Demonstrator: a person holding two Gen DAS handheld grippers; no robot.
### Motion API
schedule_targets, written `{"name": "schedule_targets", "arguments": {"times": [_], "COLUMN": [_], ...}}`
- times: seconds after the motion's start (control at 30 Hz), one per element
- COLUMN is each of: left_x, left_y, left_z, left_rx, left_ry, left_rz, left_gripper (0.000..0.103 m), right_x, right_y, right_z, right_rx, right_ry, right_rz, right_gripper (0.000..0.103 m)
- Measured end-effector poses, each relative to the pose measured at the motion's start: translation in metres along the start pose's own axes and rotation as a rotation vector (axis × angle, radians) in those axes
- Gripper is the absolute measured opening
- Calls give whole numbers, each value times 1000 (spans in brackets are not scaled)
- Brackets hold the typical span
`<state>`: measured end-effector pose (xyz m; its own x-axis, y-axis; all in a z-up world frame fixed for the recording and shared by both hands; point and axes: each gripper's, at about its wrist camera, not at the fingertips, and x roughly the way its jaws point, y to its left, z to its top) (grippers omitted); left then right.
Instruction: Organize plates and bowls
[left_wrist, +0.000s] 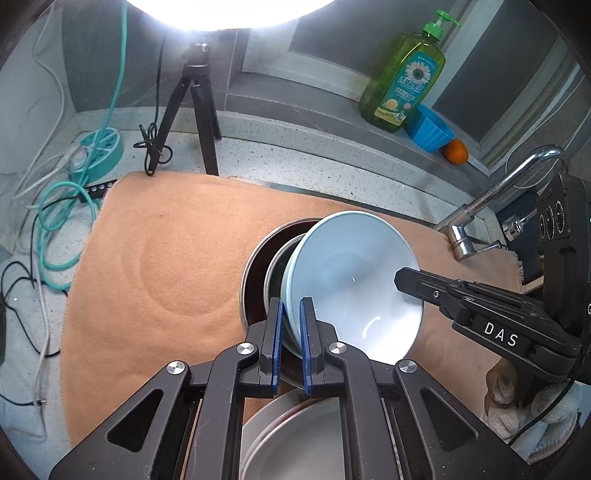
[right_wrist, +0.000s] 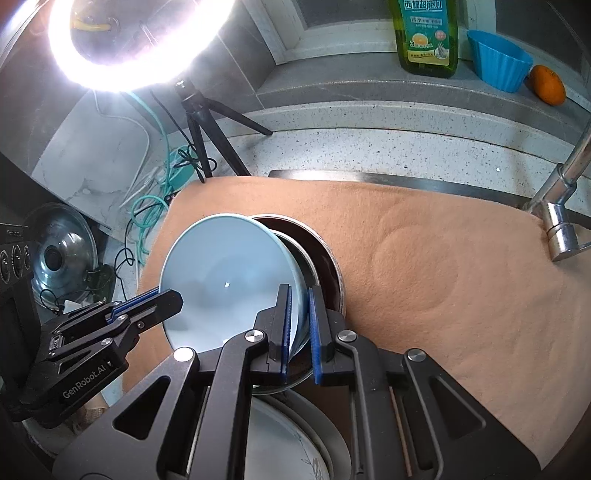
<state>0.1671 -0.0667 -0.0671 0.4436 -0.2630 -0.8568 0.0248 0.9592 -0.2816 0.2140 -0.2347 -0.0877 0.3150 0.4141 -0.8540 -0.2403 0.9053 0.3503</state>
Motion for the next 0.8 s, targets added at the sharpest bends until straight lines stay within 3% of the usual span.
{"name": "schedule_targets", "arguments": {"times": [0.8], "left_x": [20], "left_y": [9], "left_z": [5], "left_rx": [-8], "left_ry": [60], "left_rz": [5], "left_gripper": [7], "right_x": [16], "right_y": [4], "right_z": [3], "right_rx": [-22], "right_ry": [37], "right_rz": [-30], "right_gripper": [9]}}
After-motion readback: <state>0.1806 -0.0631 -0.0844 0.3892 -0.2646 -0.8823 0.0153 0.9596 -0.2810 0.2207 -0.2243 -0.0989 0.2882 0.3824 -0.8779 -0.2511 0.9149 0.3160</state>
